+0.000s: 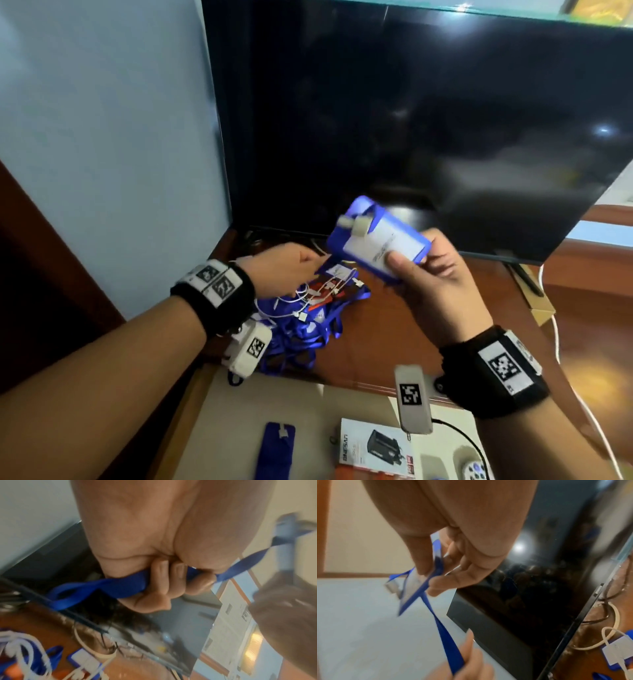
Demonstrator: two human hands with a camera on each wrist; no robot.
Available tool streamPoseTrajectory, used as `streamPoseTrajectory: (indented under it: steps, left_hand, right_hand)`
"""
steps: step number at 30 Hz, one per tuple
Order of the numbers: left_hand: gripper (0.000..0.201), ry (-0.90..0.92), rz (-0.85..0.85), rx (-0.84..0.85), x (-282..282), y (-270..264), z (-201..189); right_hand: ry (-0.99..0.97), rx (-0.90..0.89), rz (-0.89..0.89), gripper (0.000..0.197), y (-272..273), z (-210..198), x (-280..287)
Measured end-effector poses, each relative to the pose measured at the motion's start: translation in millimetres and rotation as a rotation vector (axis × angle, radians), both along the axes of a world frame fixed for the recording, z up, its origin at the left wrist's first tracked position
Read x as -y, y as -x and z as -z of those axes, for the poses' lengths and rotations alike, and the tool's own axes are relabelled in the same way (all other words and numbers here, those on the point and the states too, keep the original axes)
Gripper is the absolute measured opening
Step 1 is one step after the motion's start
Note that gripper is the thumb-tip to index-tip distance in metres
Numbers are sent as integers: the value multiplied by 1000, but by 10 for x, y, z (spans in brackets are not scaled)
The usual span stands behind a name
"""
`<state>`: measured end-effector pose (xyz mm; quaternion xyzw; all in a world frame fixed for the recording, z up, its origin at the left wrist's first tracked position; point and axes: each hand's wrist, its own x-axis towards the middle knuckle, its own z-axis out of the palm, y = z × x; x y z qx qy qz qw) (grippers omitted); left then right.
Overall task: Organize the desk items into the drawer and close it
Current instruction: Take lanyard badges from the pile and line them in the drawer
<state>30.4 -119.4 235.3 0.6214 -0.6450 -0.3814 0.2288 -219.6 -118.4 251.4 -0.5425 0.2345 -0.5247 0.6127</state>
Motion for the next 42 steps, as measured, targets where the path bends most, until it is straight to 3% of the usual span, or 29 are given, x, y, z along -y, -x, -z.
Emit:
streamPoseTrajectory:
  steps: [2, 4, 7, 9, 11, 13, 16, 20, 22, 25, 28, 30, 33, 35, 37, 39, 42]
  left_hand:
    - [54, -14, -14, -7, -191, 121, 183]
    - [58, 9, 76, 51, -391, 205, 250]
    - [52, 101, 141, 126, -602, 241, 149]
    - [44, 236, 158, 171, -629, 225, 8]
    - [38, 368, 134, 252, -562, 166, -158]
    - [35, 423, 92, 322, -433, 68, -268]
    - [31, 381, -9, 322, -255, -75, -238]
    - [32, 189, -37, 324, -196, -218, 178]
    - [36, 139, 44, 288, -321, -128, 324]
    - [38, 135, 82, 244, -532, 57, 390]
    - [34, 202, 135, 268, -637, 133, 379]
    - [35, 241, 154, 308, -623, 128, 302]
    - [40, 322, 180, 496, -520, 72, 154]
    - [33, 297, 152, 525, -439, -36, 136]
    - [34, 206, 107, 441, -402, -166, 182]
    - [32, 88, 70, 252, -426, -227, 275]
    - [10, 31, -61, -165, -529, -209, 512]
  right_hand:
    - [-30, 50, 158, 22, 15, -12, 72]
    - [-1, -89, 356, 24, 55, 98, 213]
    - [195, -606, 572, 31, 151, 477, 391]
    - [356, -981, 489, 36, 145, 746, 335]
    - [480, -1119, 232, 29, 122, 983, 205]
    - [450, -1066, -18, 17, 61, 1066, 57]
    - [181, -710, -188, 20, -29, 917, -95]
    - [-60, -234, -113, 27, -43, 679, -119]
    - [-143, -138, 8, 34, -43, 667, -52]
    - [-197, -232, 242, 24, -52, 782, 43]
    - [-24, -506, 427, 23, -18, 1025, 125]
    - [165, -742, 397, 25, -35, 1153, 107]
    - [287, -924, 121, 24, -137, 1197, -66]
    - [270, -904, -78, 25, -176, 1115, -176]
    - [141, -768, -211, 20, -171, 1010, -204]
    - [23, -609, -244, 20, -151, 942, -207]
    - [-126, -432, -197, 40, -166, 978, -247]
